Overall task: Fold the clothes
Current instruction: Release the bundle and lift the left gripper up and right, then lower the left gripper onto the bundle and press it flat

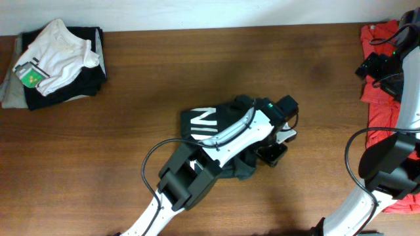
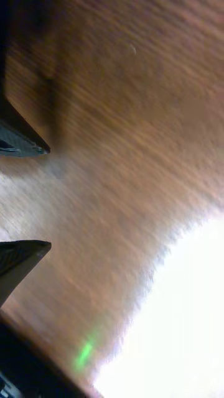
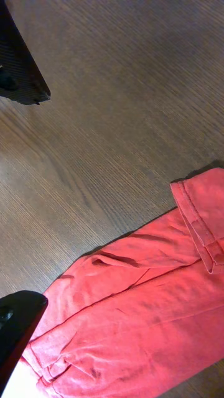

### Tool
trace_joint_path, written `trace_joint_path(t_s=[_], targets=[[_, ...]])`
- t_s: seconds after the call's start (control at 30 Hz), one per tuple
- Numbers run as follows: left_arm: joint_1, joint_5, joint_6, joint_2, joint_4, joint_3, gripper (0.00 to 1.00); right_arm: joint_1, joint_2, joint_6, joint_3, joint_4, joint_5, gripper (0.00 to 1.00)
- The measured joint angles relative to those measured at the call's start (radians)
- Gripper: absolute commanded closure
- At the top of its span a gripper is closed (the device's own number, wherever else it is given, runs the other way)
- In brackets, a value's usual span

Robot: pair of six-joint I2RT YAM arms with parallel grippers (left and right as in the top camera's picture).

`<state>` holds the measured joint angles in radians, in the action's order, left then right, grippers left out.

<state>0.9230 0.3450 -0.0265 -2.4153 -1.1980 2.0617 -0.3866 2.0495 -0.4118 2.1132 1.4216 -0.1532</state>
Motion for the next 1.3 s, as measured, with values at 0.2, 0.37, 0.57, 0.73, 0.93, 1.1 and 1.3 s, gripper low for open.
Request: trace_joint_path(t_s=[0.2,0.37,0.57,0.73,0.93,1.1,1.3], targets=[[0.003,-0.001,0.066,-0.014,-0.264,0.401,0.01,0.0,0.0,-0.001,0.0,0.0,0.0,0.01],[-0.164,-0.082,0.053,-0.001,-0.438,0.713,0.57,0.0,0.0,0.0,0.0,0.0,0.0,0.01],[-0.268,-0.121,0.02,-0.031,-0.448,0.575,0.99,0.0,0.0,0.0,0.0,0.0,0.0,0.01],[-0.262,-0.121,-0.061,-0.097,-0.361,0.351,0.99,0.0,0.0,-0.001,0.0,0.0,0.0,0.01],[-0.222,-0.01,-0.104,-0.103,-0.194,0.189,0.99,0.0,0.0,-0.001,0.0,0.0,0.0,0.01],[-0.137,0.033,-0.106,-0.103,-0.182,0.193,0.99,0.0,0.0,-0.001,0.0,0.0,0.0,0.01],[-0.143,0.037,-0.1,-0.103,-0.237,0.229,1.0,0.0,0.0,-0.001,0.0,0.0,0.0,0.01]])
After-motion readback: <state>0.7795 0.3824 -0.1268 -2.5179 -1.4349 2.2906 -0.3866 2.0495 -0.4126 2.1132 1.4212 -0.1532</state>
